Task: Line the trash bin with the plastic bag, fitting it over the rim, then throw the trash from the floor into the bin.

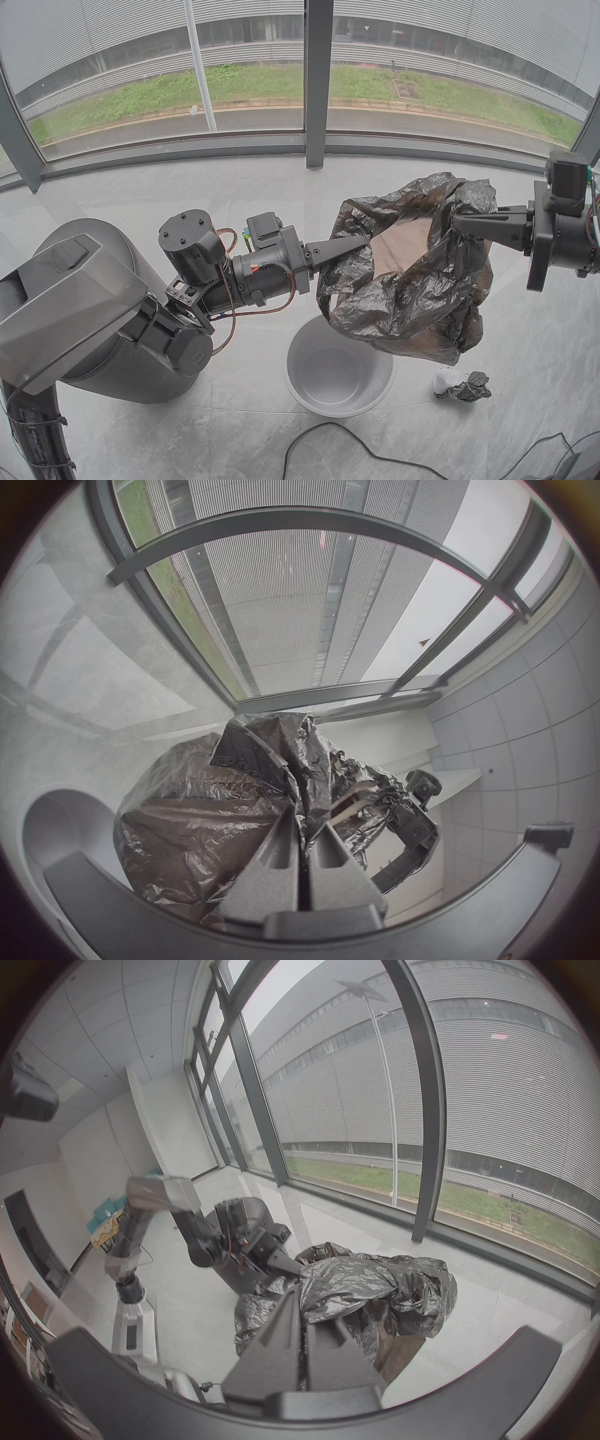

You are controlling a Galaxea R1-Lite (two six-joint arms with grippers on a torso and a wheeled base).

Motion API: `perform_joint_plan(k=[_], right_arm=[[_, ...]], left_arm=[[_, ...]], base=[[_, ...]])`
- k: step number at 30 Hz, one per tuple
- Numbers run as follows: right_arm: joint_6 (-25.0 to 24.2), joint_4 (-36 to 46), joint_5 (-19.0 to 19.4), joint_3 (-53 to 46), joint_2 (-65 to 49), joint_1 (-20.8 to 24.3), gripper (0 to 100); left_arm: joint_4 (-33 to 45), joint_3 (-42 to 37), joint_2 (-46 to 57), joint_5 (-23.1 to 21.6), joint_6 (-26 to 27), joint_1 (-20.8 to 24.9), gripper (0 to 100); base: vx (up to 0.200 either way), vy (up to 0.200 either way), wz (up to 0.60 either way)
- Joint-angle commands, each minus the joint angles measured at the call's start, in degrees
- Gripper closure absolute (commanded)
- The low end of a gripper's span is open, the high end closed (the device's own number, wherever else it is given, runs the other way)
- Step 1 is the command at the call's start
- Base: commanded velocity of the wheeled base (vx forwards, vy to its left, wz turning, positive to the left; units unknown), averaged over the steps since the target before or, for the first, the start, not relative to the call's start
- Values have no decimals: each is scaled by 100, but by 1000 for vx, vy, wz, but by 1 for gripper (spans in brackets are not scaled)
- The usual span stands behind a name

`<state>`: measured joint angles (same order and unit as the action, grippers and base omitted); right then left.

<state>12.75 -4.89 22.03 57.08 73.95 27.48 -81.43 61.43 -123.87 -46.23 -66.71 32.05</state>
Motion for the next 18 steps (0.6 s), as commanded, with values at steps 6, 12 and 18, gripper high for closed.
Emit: perform_joint_plan(k=[6,12,18], right_arm=[[404,67,12,-821,735,65,100],[395,-12,-41,-1366,761,109,100],[377,-750,-234,-1990,1148,91,100]], left_arm=[[2870,-641,1234,61,2408,-58,100],[4021,-157,970,870,3313,65,100],[4408,590,530,1371,3331,161,100]], base=[[0,0,0],[0,0,0],[0,0,0]])
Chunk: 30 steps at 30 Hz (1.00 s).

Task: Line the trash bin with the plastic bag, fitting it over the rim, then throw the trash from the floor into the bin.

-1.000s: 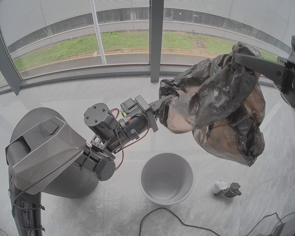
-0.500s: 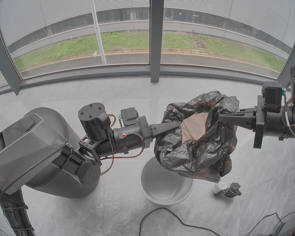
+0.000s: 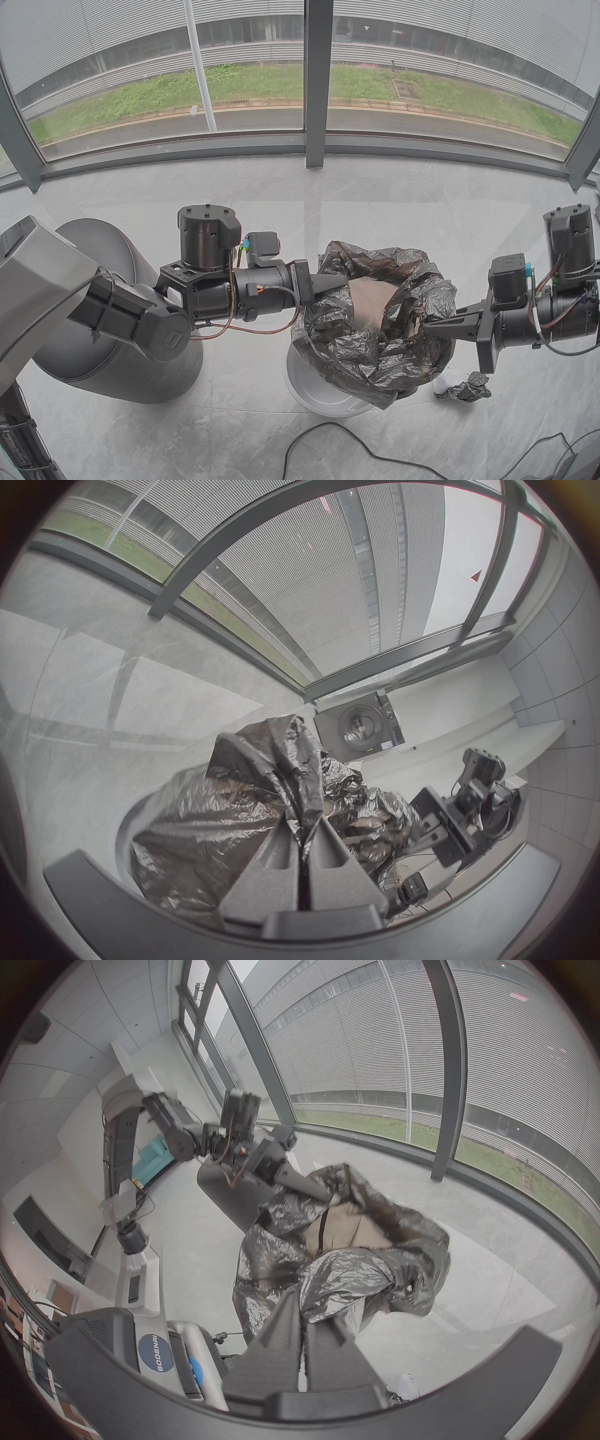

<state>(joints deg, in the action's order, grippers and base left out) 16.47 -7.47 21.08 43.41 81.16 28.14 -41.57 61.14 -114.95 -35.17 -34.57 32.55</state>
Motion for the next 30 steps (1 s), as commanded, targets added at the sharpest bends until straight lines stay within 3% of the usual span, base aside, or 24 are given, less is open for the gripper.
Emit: perform_joint_plan(k=[1,3,8,18,30], right_arm=[[14,-562,-148,-641,497,25,100],[5,-633,-174,-571,708,34,100],[-3,-659,-324,-272,980,52,100],[5,-791,-324,-316,1376,192,100],[-21,-1397,-341,924,2791,746,100]], left_arm=[[580,680,-397,274,117,129,100],[958,716,-503,309,170,129,100],[879,680,-1021,573,785,129,100],[641,417,-1232,590,873,-21,100],[-255,-260,-1425,581,908,-636,100]], base=[[0,0,0],[0,0,0],[0,0,0],[0,0,0],[0,0,0]])
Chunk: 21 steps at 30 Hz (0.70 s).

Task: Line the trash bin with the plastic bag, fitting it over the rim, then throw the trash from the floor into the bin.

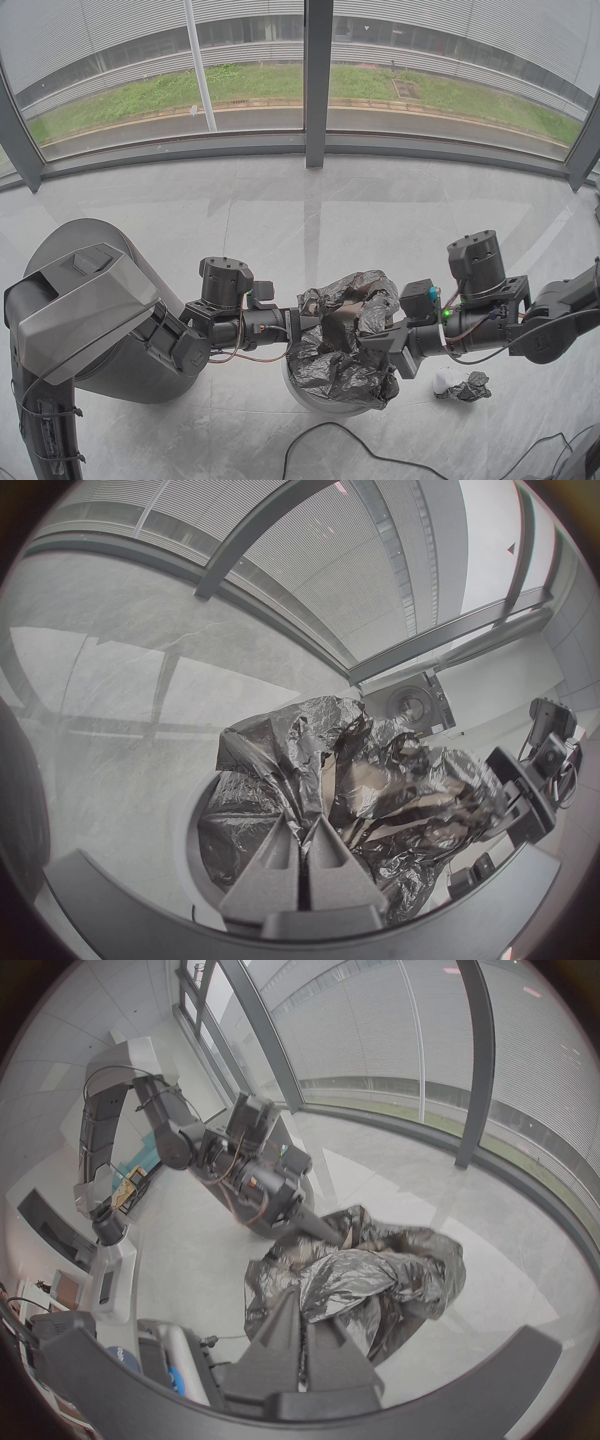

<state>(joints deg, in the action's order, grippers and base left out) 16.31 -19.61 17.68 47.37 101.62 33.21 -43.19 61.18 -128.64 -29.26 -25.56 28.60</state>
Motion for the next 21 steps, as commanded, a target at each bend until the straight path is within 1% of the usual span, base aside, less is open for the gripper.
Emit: perform_joint_plan(k=[1,5,10,11,12,13,14,15,18,21], right_arm=[[-14,-209,-1,580,807,274,100],[-5,-297,-1,589,982,353,100],[12,-306,-1,316,921,256,100],[39,-315,-1,167,842,28,100],[48,-315,-1,123,824,-34,100],[83,-324,-1,-18,789,-227,100],[109,-324,-1,-97,772,-324,100],[188,-324,-1,-237,754,-543,100],[434,-324,-1,-457,666,-877,100],[540,-324,-1,-554,622,-1106,100]], left_arm=[[-102,-291,-48,-10,16,-276,100],[-111,-379,-56,-36,25,-434,100],[-207,-397,-162,-45,34,-452,100],[-321,-406,-232,-45,34,-434,100],[-357,-414,-250,-45,34,-425,100],[-471,-450,-311,-45,25,-390,100],[-541,-458,-346,-45,25,-373,100],[-673,-458,-434,-36,16,-294,100],[-893,-432,-628,-10,-1,-188,100],[-1209,-344,-874,-1,-19,-65,100]], base=[[0,0,0],[0,0,0],[0,0,0],[0,0,0],[0,0,0],[0,0,0],[0,0,0],[0,0,0],[0,0,0],[0,0,0]])
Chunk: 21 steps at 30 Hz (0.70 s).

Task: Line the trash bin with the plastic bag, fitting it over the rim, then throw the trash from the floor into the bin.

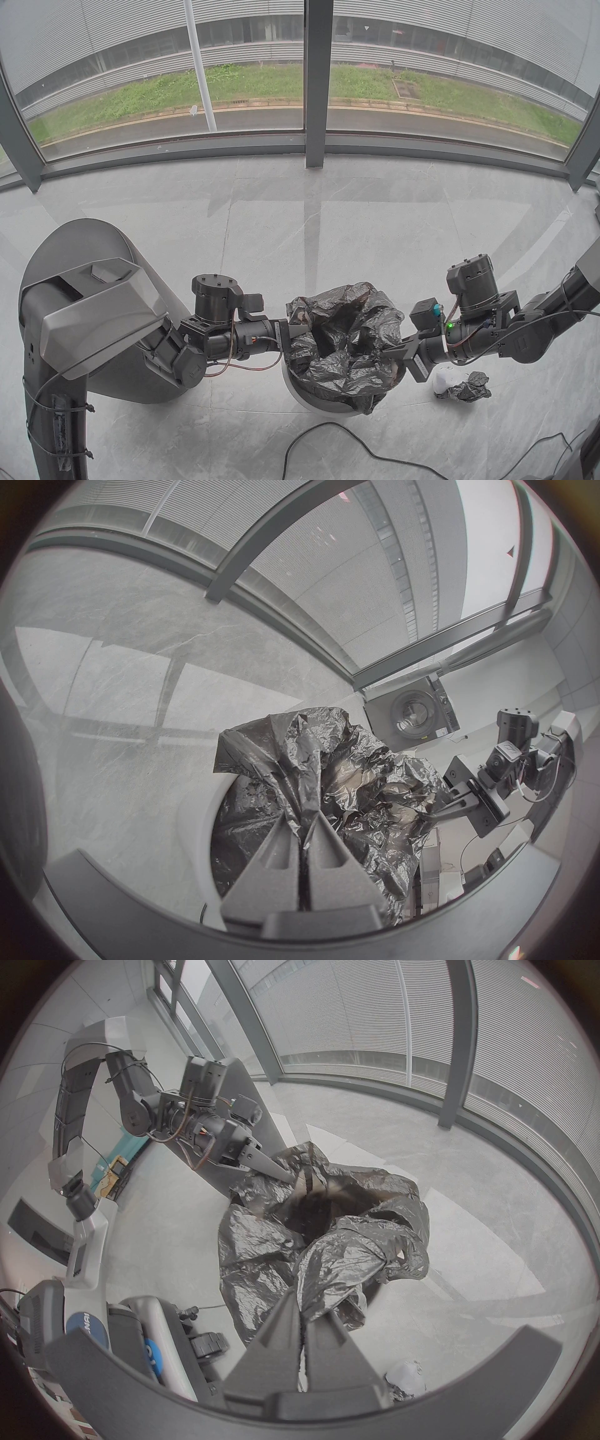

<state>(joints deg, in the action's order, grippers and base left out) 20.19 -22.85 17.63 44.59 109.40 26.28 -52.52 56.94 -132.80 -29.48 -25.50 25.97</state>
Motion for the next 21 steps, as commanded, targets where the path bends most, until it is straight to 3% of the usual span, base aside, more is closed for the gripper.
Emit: perform_joint_plan(k=[1,7,15,21], right_arm=[[152,-1,4,-276,-156,-413,100],[152,-176,39,-188,-33,-361,100],[143,-387,65,735,829,404,100],[126,-625,65,1174,1171,571,100]], left_arm=[[-277,80,-457,21,-25,198,100],[-927,54,-580,30,-69,233,100],[-1006,-693,-70,-14,-16,-206,100],[-1261,-966,18,-32,-43,-285,100]], base=[[0,0,0],[0,0,0],[0,0,0],[0,0,0]])
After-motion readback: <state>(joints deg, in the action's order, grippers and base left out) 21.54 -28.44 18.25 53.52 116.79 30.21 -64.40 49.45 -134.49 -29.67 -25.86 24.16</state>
